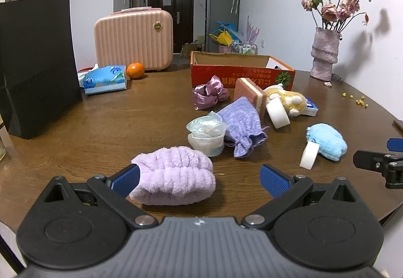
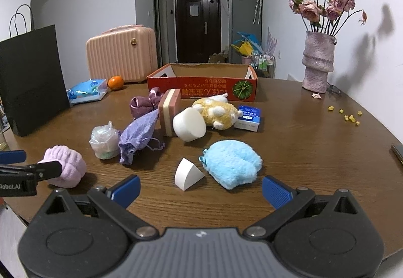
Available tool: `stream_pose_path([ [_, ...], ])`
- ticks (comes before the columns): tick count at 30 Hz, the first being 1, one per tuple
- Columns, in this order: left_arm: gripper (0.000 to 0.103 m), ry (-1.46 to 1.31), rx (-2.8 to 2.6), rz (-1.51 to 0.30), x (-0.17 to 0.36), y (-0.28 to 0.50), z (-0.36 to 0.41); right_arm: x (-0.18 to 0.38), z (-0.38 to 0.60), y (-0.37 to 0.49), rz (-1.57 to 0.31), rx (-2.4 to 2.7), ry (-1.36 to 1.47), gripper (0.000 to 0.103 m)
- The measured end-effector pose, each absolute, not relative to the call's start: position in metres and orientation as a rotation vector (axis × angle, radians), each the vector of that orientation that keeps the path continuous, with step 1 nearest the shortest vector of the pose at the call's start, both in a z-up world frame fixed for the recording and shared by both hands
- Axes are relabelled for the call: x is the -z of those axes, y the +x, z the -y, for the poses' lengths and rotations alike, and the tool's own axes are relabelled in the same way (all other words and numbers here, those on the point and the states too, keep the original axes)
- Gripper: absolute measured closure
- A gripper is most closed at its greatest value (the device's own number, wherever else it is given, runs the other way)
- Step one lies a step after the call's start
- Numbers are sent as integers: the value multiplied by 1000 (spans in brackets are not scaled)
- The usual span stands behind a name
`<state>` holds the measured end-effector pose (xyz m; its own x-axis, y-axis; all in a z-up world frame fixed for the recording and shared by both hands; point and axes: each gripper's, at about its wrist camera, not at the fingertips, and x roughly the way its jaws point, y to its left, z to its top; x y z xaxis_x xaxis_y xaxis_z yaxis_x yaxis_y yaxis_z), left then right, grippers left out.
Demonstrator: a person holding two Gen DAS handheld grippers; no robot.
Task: Organize soft objects
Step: 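Move both tools forward while the left tool closes on the lilac headband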
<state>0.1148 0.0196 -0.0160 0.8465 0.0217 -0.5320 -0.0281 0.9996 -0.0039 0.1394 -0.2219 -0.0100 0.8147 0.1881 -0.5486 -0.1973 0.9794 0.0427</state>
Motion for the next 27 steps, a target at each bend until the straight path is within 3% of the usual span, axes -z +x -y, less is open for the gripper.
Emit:
stream_pose_path([
  [27,0,-63,-65,-694,56,178,-56,46,181,211,-734,-242,-64,1],
])
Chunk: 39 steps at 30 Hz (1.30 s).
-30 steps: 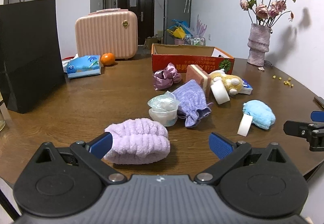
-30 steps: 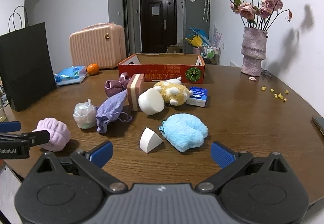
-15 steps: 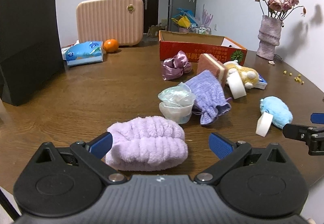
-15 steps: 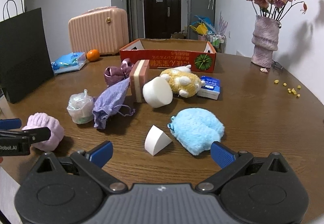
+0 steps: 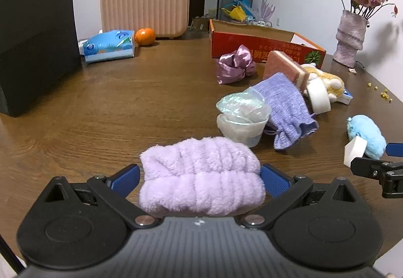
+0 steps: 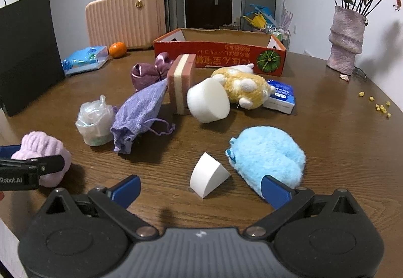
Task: Organize soft objects
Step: 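Move both tools forward while the left tool closes on the lilac headband, then close the right gripper on the white sponge wedge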
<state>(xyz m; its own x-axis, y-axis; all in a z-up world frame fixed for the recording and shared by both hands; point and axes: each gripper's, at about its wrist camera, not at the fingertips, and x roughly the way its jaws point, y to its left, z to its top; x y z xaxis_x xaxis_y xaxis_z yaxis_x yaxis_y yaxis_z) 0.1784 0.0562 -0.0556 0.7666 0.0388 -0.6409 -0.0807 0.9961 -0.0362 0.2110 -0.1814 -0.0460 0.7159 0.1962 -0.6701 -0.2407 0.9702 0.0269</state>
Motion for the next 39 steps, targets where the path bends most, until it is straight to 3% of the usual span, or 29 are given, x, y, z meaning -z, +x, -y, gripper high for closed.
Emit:
stream_pose_path([
  [13,0,-86,-71,-736,70,194,-63,58,174,230,-771,-252,-86,3],
  [15,13,-88,-70,-735,71,195,-63,60,174,233,-774,-254,-88,3],
  [21,36,-94,-44,-707,70,198,-63,64,171,238,-788,-259,-99,9],
  [28,51,-97,-12,-640,63,195,-61,66,170,241,-789,-259,-102,15],
  [33,53,-101,-3,-626,61,195,-61,66,170,242,-788,-253,-106,27],
  [39,53,-103,-3,-626,61,195,-61,65,170,243,-773,-253,-103,51],
])
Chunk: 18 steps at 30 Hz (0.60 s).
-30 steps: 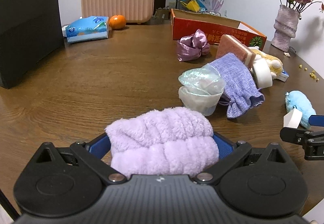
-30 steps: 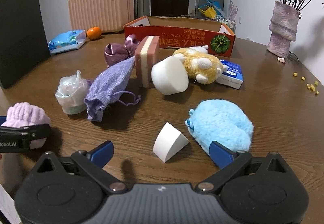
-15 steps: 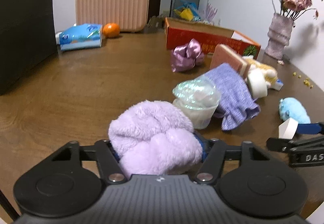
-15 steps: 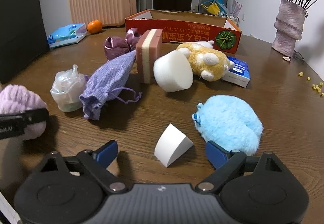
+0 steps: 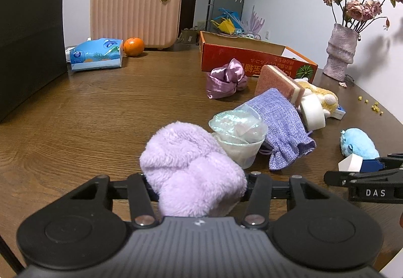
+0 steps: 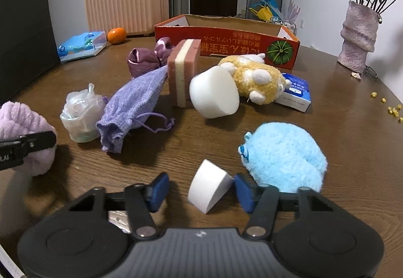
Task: Organize soft objects
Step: 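Close the right gripper on the white sponge wedge, then carry the headband in the left tool while the right carries the sponge to the box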
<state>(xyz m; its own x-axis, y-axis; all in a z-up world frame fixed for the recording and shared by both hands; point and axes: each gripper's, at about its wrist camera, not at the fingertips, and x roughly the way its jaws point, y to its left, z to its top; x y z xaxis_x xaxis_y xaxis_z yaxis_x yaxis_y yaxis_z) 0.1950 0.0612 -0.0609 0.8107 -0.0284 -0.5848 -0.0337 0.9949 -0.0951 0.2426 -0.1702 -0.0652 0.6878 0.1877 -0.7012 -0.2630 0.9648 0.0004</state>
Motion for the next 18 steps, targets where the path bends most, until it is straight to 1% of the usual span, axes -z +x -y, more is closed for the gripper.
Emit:
stream_pose_path([
  [2,53,-103,-3,-626,61,195,-62,65,171,243,-769,-249,-104,62],
  [5,53,-103,-3,-626,61,195,-61,64,172,242,-767,-254,-97,72],
  [13,53,-101,-3,-625,61,195,-62,64,174,242,-763,-257,-89,82],
  [18,53,-99,-3,-625,61,195,-62,64,175,242,-761,-266,-83,84],
])
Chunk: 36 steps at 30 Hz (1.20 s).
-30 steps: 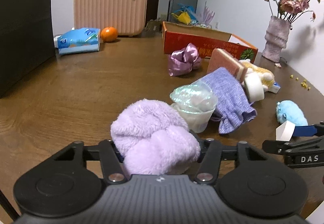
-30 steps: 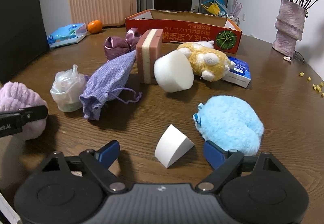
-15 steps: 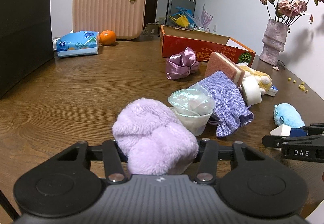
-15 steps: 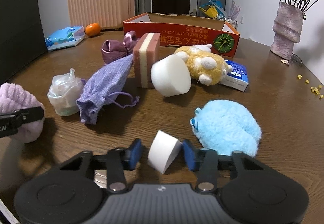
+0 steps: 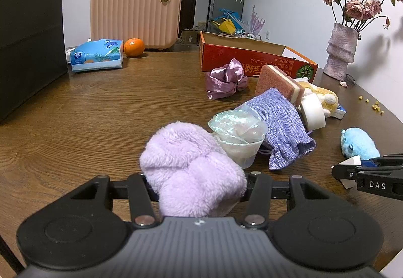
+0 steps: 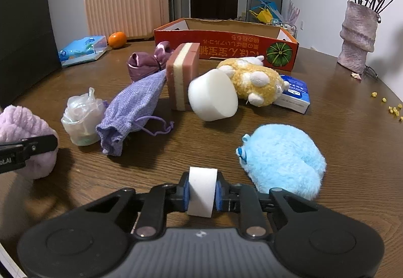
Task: Organize soft objects
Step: 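Carry the headband in the left tool while the right carries the sponge to the box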
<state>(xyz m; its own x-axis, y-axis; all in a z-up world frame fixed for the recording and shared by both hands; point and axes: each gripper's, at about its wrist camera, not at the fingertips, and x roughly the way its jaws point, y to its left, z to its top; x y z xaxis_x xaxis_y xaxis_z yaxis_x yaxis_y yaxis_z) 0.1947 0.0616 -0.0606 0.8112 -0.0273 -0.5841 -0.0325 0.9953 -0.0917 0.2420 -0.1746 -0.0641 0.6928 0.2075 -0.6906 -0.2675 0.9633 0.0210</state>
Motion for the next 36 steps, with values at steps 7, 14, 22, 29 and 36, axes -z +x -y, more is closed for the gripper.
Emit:
stream_pose_path([
  [7,54,-98,-3,-624,60,195,-61,62,175,240,-746,-286,-77,85],
  [14,60,-101,7,-616,57,195,-62,57,175,238,-721,-296,-80,85],
  [22,66,-99,11,-594,52,195,-60,48,176,238,-681,-301,-84,85],
  [29,66,-89,2,-559,42,194,-60,41,175,239,-647,-305,-88,85],
  [36,66,-81,4,-512,27,197,-61,33,175,243,-611,-311,-86,85],
])
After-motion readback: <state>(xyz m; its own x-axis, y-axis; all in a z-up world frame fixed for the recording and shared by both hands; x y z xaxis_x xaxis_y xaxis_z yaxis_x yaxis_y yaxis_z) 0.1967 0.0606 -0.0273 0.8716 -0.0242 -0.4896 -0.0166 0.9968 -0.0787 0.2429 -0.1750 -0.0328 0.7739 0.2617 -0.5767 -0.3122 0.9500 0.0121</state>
